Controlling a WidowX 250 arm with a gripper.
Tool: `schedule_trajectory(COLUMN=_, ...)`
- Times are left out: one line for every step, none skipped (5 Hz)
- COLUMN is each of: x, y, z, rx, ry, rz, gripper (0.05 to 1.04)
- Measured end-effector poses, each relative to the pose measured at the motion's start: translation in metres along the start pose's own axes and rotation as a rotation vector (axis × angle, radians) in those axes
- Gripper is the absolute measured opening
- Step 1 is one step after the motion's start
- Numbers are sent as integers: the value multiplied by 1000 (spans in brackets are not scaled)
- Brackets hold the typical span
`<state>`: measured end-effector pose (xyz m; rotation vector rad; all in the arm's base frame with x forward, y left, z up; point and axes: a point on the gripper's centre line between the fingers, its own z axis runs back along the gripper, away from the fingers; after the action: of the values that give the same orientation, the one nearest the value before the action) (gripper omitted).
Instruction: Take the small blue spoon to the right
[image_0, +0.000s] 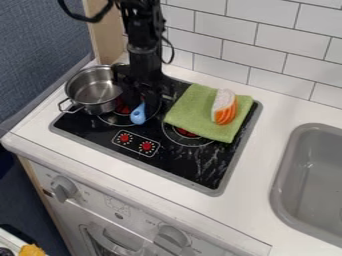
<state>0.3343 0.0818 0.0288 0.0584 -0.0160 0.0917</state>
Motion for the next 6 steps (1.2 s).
schedule_trajectory(x=-3, y=-3, z=19, rx=2, ry=-29, rz=17, gripper=277)
schedule_trajectory(x=-18, y=-25, z=57, rx=4, ry=-64, rz=44, gripper=276)
schedule_trajectory(x=-46, y=-70, z=67, rx=-51, ry=-35, rz=55, gripper=276)
schedule_trajectory(x=-70, y=-119, z=52, rx=-53, ry=-20, rz=27, gripper=276)
schedule_trajectory(x=-79, y=-128, z=34, rx=-49, ry=-6, rz=89, gripper=276)
schedule_trajectory(x=-84, y=-126, z=13, rx=-10, ry=33, rz=87, gripper=276)
